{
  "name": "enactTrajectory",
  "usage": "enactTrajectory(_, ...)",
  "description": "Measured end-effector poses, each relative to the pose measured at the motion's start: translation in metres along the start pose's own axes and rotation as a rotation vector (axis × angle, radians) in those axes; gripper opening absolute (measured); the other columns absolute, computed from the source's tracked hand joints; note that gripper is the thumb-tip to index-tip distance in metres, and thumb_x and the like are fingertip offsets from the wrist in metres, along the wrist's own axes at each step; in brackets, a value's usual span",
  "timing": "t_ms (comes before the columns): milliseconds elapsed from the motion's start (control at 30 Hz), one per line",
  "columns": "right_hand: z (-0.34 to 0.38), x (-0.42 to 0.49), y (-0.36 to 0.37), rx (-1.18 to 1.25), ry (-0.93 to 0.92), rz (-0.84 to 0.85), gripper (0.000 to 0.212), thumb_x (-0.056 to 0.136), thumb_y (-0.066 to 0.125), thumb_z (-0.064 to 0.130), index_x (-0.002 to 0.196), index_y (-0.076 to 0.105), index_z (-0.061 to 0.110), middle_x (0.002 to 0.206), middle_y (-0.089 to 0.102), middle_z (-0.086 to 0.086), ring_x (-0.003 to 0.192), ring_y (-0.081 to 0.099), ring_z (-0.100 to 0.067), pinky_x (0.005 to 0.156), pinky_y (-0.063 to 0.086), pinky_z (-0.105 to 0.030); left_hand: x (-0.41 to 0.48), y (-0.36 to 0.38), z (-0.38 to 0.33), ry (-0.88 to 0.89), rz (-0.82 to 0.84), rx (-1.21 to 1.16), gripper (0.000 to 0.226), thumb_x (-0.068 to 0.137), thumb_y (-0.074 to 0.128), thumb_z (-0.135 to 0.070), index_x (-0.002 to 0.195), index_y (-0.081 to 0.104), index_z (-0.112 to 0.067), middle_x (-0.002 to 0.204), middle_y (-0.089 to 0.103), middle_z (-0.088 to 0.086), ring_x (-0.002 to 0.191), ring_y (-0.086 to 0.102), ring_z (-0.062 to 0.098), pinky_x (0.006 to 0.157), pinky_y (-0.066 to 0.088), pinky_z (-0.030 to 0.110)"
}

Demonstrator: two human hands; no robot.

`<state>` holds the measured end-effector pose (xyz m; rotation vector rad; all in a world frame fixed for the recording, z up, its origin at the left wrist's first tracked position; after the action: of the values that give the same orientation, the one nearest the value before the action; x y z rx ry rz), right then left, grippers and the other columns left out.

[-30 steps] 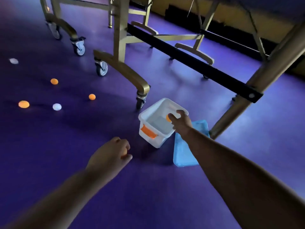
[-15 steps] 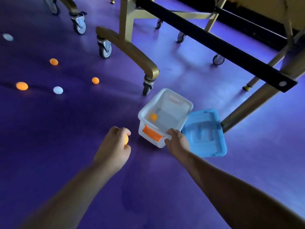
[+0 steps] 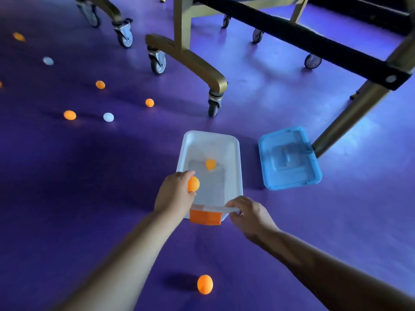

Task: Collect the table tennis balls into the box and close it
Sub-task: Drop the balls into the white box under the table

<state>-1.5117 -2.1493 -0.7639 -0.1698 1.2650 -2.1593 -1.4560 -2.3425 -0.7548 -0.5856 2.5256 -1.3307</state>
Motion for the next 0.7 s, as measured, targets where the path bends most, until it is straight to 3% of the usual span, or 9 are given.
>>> enactTrajectory(100,-0.001,-0.011,-0.002,-0.046,-0.025,0.031,0.034,0.085,0.056,0.017,0.118,0.059,0.026,0.113,0.058,0.014,0.08,0.057,-0.014,0.074,0.044,-0.026,-0.015,-0.003,0.004,-0.032,0.006,-0.034,0.065,0.082,0.062,-0.01,0.141,0.038,-0.019,0.128,0.053,0.007,0.11,0.056,0.026,0.085,0.046,0.035)
enactTrajectory(167,0.003,-0.014,-0.011,-0.009,-0.023,-0.042,0.026,0.085,0.059,0.023,0.11,0.059,0.029,0.101,0.055,0.016,0.069,0.052,-0.006,0.069,0.046,-0.027,-0.03,-0.007,0.005,-0.029,-0.052,-0.055,0.058,0.082,0.063,-0.01,0.136,0.044,-0.018,0.124,0.053,0.005,0.102,0.059,0.026,0.078,0.047,0.034)
enactTrajectory(267,0.016,-0.006,-0.031,0.073,-0.033,-0.21,0.016,0.08,0.064,0.021,0.094,0.058,0.021,0.09,0.051,0.01,0.076,0.051,-0.011,0.068,0.045,-0.029,-0.056,-0.001,0.006,0.077,-0.073,-0.039,0.037,0.082,0.066,-0.014,0.119,0.058,-0.015,0.113,0.059,0.0,0.096,0.063,0.021,0.07,0.047,0.031)
enactTrajectory(433,0.046,0.012,-0.044,0.22,-0.016,-0.134,0.053,0.072,0.045,-0.008,0.12,0.042,0.014,0.113,0.035,0.006,0.107,0.041,-0.013,0.075,0.036,-0.015,-0.088,0.024,0.021,0.104,0.036,-0.025,0.026,0.078,0.071,-0.015,0.102,0.062,-0.013,0.101,0.062,-0.001,0.09,0.062,0.018,0.063,0.048,0.03)
enactTrajectory(567,0.041,0.012,-0.036,0.184,-0.017,-0.122,0.071,0.074,0.043,-0.007,0.14,0.028,0.019,0.138,0.031,0.003,0.128,0.032,-0.014,0.09,0.036,-0.024,-0.11,0.039,0.027,0.025,0.195,0.046,0.022,0.087,0.062,-0.029,0.107,0.058,-0.02,0.1,0.051,-0.011,0.096,0.055,0.009,0.065,0.037,0.022)
enactTrajectory(700,0.025,0.005,-0.029,0.162,0.05,-0.168,0.075,0.073,0.044,-0.006,0.141,0.028,0.022,0.141,0.031,0.004,0.131,0.032,-0.015,0.091,0.041,-0.029,-0.131,0.061,0.03,0.023,0.436,0.036,0.032,0.083,0.064,-0.038,0.111,0.057,-0.023,0.1,0.046,-0.014,0.097,0.054,0.009,0.07,0.041,0.023)
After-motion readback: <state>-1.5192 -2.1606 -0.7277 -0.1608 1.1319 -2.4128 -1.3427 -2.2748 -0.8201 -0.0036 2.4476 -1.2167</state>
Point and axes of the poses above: each hand's wrist, its own x-axis towards the middle knuckle, its own y-axis out of the palm, z = x × y, the point moved 2 cm from there along x, towards the middle knuckle
